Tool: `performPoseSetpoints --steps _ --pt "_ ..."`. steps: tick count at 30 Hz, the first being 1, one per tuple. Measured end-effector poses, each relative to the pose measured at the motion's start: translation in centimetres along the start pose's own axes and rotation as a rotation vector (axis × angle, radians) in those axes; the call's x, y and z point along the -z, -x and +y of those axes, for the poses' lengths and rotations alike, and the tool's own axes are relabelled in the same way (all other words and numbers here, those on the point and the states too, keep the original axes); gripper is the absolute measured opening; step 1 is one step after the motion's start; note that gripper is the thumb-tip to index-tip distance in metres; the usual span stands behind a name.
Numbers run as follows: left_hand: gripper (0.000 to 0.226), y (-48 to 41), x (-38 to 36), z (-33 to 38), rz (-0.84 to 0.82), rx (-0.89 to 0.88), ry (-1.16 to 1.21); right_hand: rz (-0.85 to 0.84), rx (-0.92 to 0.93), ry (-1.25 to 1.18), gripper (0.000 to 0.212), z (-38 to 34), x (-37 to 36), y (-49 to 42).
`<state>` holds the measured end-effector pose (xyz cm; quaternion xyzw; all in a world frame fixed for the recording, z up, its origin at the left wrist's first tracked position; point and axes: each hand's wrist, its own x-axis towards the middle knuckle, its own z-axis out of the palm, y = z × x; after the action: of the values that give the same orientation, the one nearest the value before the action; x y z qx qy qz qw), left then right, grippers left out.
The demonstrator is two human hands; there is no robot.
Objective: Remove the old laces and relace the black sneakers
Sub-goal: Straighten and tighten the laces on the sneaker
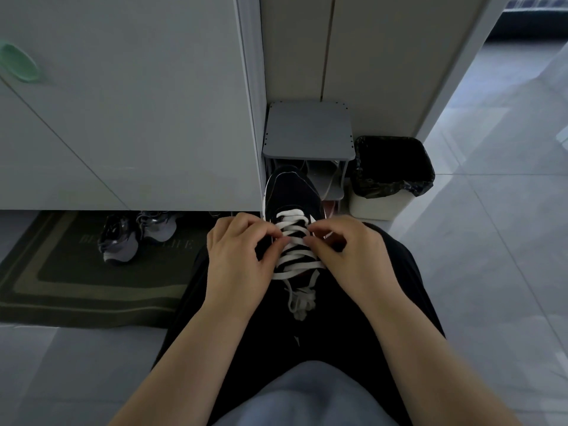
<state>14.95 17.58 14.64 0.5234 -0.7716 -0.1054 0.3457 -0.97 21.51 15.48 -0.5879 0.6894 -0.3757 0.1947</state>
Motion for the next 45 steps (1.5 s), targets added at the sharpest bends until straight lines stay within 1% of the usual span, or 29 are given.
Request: performPoseSetpoints --steps 4,8,12,14,16,20,24,31,34,37,39,41,45 --pt "0.015 -0.3 -0.2 0.3 -0.012 0.063 -0.051 0.014 0.004 0.031 0.013 -0.6 -1.0 -0.5" --pt "0.010 -0.2 -0.3 0.4 -0.023 0.064 -0.042 0.006 -0.046 0.077 0.009 -0.5 -1.6 -0.8" --pt "0.006 -0.2 0.1 0.2 -0.041 0.134 -0.016 -0.003 -0.053 0.032 0.007 -0.4 -1.4 -0.6" --pt "0.006 0.0 0.4 0.1 -0.027 0.089 -0.016 0.000 -0.034 -0.028 0.004 -0.4 -0.9 -0.1" --pt "0.011 0.5 0.7 0.0 -0.015 0.038 -0.023 -0.021 -0.034 -0.064 0.006 -0.4 -0.4 0.5" --pt "0.021 1.4 0.8 0.1 -0.054 0.046 -0.054 -0.034 -0.034 -0.011 0.008 -0.4 -0.5 0.8" --pt "0.015 1.0 0.5 0.3 -0.117 0.066 -0.033 -0.056 -0.024 0.091 0.009 -0.4 -0.7 0.7" --pt "0.013 1.1 0.5 -0.2 -0.220 0.055 -0.114 -0.043 -0.030 0.080 0.008 -0.2 -0.6 1.0" --pt "0.013 1.3 0.6 -0.1 -0.202 0.057 -0.123 -0.038 -0.012 0.050 0.008 -0.2 -0.4 1.2" --pt "0.010 1.6 1.1 0.2 -0.091 0.021 -0.045 -0.047 0.026 -0.011 0.016 -0.3 0.0 1.9" --pt "0.015 1.8 1.6 0.3 -0.045 -0.039 -0.042 -0.052 0.055 -0.014 0.017 -0.2 0.0 2.4" --pt "0.018 2.2 1.6 0.5 -0.058 -0.053 -0.078 -0.027 0.083 0.010 0.013 -0.2 -0.1 2.6" --pt "0.017 2.4 1.2 0.7 -0.082 0.007 -0.152 0.010 0.097 0.080 0.010 -0.5 -0.6 2.5"
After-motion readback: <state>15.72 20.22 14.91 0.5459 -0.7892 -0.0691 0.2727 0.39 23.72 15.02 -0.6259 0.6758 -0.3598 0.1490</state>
